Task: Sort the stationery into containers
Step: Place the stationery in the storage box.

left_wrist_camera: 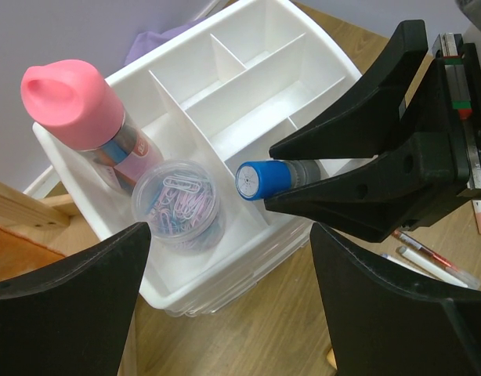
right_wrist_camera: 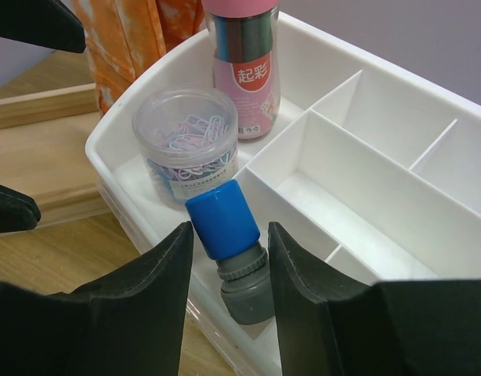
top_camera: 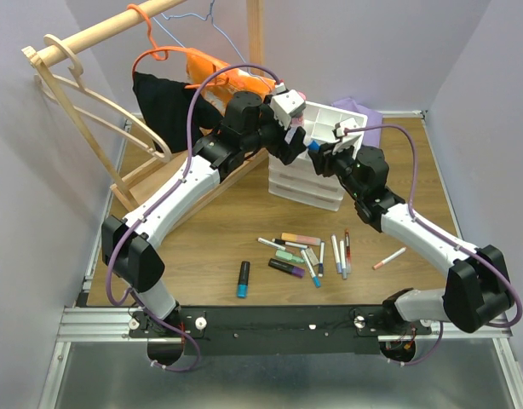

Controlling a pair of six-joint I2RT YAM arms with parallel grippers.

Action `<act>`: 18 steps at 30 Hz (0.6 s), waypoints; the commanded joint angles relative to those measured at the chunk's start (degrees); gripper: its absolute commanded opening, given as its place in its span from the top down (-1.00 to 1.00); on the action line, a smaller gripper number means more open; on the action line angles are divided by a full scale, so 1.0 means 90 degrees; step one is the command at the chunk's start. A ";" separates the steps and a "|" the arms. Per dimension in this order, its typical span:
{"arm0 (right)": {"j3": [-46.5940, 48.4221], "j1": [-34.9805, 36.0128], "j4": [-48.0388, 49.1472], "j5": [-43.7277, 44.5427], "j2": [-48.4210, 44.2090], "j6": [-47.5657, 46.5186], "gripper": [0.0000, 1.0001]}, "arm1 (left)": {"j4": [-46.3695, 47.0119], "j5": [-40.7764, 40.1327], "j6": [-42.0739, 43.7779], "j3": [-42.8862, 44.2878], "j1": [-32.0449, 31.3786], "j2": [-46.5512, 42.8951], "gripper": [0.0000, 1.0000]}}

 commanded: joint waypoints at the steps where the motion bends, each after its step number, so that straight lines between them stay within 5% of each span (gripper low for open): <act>1: 0.0301 -0.0020 -0.0455 0.0359 -0.0219 0.0033 -0.04 | 0.0192 -0.0132 0.0027 0.0050 -0.0020 -0.0058 -0.84; 18: 0.0418 -0.0020 -0.0817 0.0292 -0.0464 0.0062 -0.08 | 0.0279 -0.0161 0.0017 -0.0331 -0.0030 -0.0351 -0.87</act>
